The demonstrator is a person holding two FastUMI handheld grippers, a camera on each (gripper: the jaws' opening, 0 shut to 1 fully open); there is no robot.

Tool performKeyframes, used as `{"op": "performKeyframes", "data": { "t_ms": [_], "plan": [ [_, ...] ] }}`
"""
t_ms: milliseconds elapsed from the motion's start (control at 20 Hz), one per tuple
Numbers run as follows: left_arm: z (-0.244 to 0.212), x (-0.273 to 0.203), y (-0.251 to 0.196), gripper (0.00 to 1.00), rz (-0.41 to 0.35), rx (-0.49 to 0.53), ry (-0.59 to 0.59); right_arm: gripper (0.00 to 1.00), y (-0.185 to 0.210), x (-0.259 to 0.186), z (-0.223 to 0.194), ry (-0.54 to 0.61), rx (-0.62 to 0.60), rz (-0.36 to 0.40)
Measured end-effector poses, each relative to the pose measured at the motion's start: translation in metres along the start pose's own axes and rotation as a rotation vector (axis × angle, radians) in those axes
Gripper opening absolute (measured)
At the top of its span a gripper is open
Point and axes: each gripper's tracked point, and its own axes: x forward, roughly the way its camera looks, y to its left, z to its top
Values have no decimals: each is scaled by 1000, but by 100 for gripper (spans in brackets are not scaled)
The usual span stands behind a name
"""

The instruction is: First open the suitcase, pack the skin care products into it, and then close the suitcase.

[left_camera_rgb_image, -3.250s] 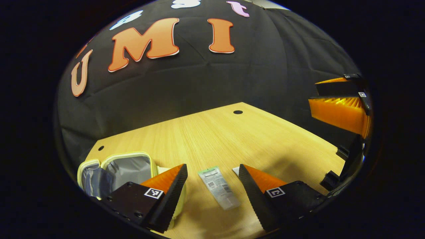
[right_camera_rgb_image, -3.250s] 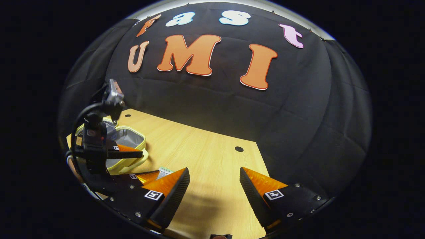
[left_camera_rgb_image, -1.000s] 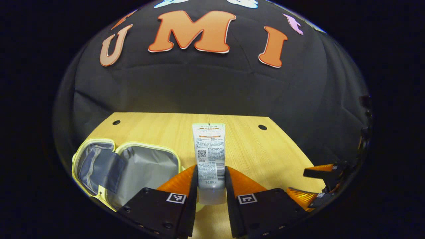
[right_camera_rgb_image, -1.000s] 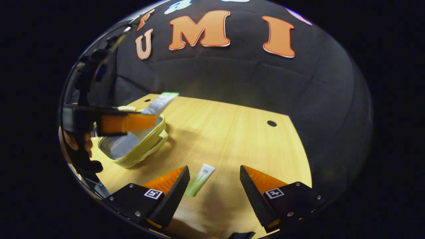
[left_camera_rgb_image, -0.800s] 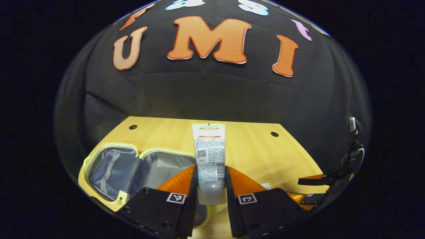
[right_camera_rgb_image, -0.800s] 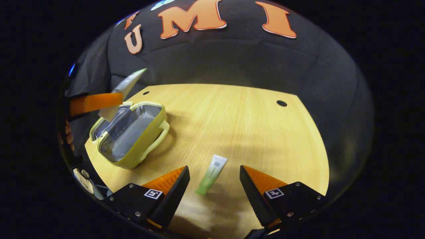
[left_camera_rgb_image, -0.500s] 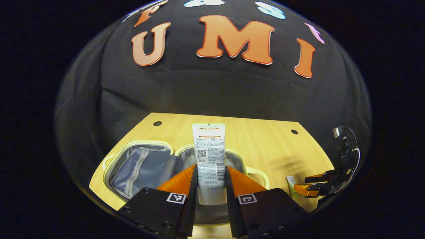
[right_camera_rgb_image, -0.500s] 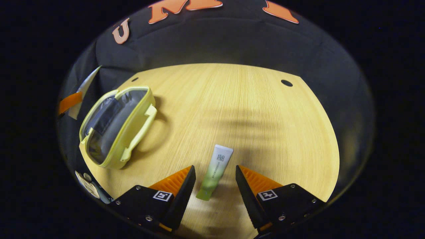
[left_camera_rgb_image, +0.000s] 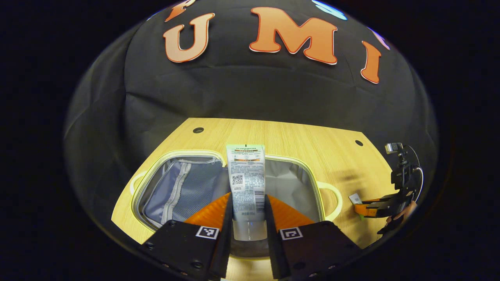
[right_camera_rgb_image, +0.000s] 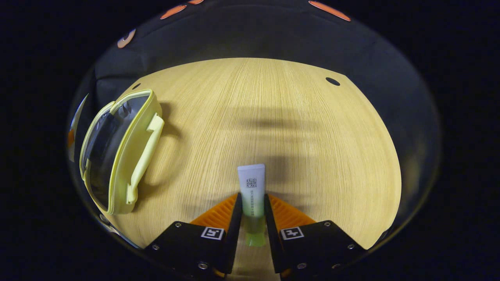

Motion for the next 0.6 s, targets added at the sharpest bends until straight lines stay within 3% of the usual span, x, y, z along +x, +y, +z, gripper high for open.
{"op": "performKeyframes", "data": {
  "t_ms": [250,450,550,600],
  "plan": [
    [-9,7,6,42,-63,37,38,31,15,-24,11,-30,73,33],
    [-26,19,2,42,-119,58,94,35,41,-59,32,-96,152,77],
    [-36,26,-1,41,-159,73,125,31,53,-78,45,-138,186,89],
    [-43,31,-3,41,-181,78,151,35,62,-86,49,-157,202,94]
  ]
}}
